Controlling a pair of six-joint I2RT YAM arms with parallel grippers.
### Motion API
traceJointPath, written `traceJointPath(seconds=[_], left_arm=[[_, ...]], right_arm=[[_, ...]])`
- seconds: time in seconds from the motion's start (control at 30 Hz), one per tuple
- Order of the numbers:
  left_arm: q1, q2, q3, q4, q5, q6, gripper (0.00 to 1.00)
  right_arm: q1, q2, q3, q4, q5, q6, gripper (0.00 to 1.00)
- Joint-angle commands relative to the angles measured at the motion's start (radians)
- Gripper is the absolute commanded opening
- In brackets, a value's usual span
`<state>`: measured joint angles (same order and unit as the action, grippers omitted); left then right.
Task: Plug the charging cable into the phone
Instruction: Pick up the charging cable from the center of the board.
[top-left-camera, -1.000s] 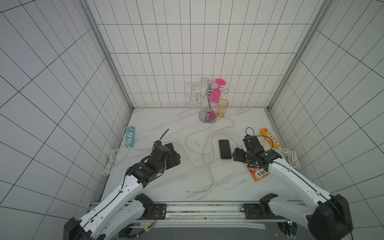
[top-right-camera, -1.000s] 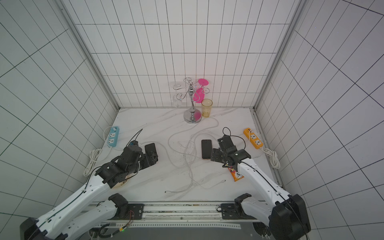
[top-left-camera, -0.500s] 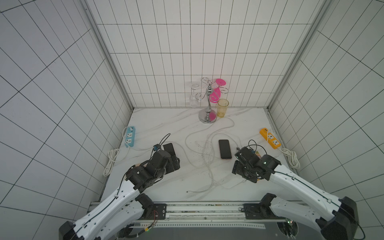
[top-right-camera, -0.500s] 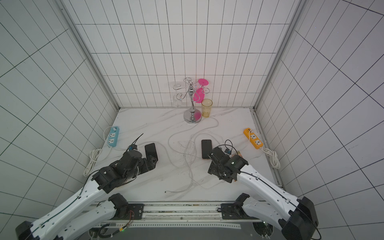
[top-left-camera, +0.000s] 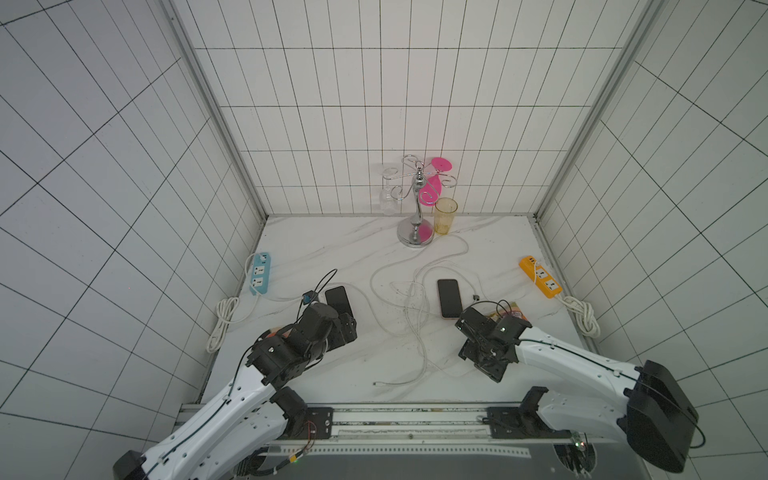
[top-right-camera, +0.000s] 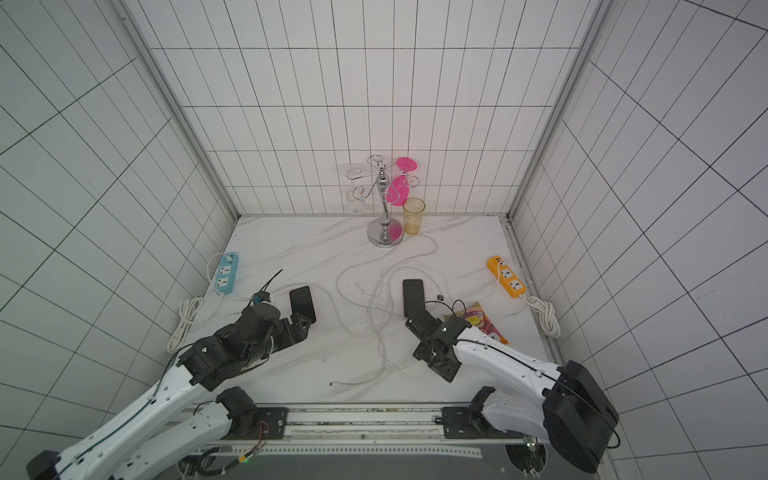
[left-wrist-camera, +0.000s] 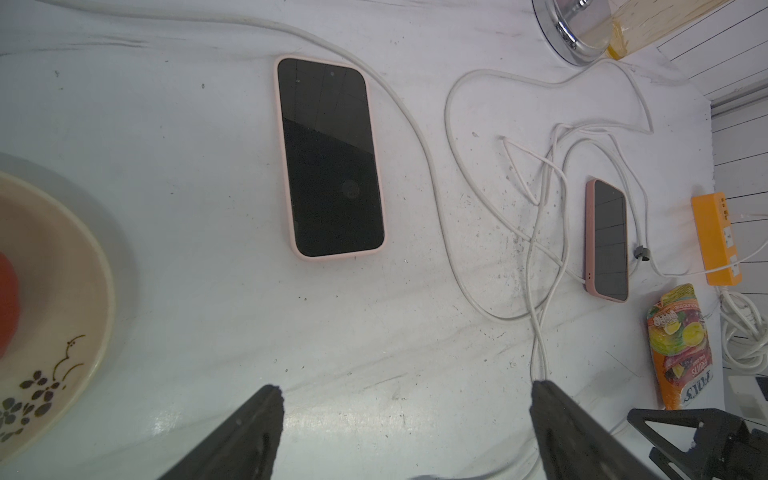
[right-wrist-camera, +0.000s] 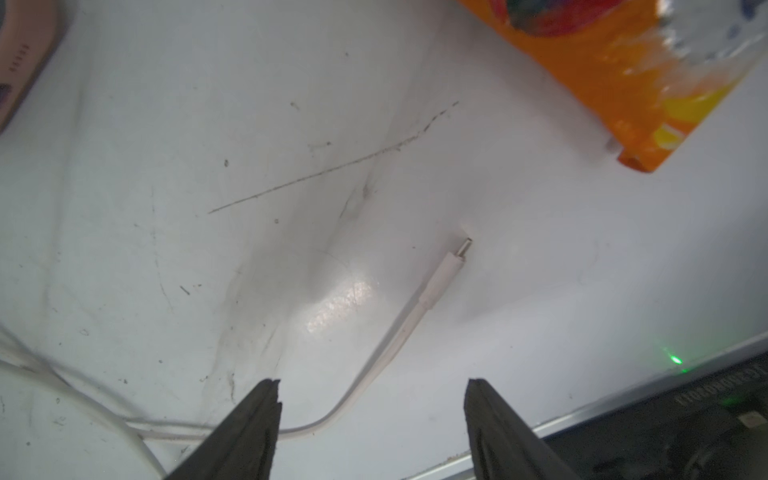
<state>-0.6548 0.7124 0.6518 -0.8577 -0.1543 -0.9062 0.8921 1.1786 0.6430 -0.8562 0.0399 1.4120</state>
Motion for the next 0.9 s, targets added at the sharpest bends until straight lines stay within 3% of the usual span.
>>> traceJointPath(seconds=[0.0, 0.5, 0.7, 0.87], left_arm=[[-0.004, -0.016, -0.009, -0.013, -0.016, -0.005, 0.94], [-0.004, -0.025, -0.014, -0.015, -0.016, -0.011, 0.94], [-0.005, -0.019, -0.017, -0.006, -0.013, -0.013, 0.94], [-0.003, -0.011, -0.008, 0.003, -0.004, -0.01, 0.94]], right_arm=[[0.009, 0.02, -0.026, 0.047, -0.005, 0.066, 0.69], [-0.001, 0.116, -0.095, 0.195, -0.022, 0.128, 0.5], [-0.027, 0.115, -0.117, 0.23, -0.029, 0.11, 0.27], [-0.086, 0.098, -0.094, 0.254, -0.01, 0.002, 0.01]])
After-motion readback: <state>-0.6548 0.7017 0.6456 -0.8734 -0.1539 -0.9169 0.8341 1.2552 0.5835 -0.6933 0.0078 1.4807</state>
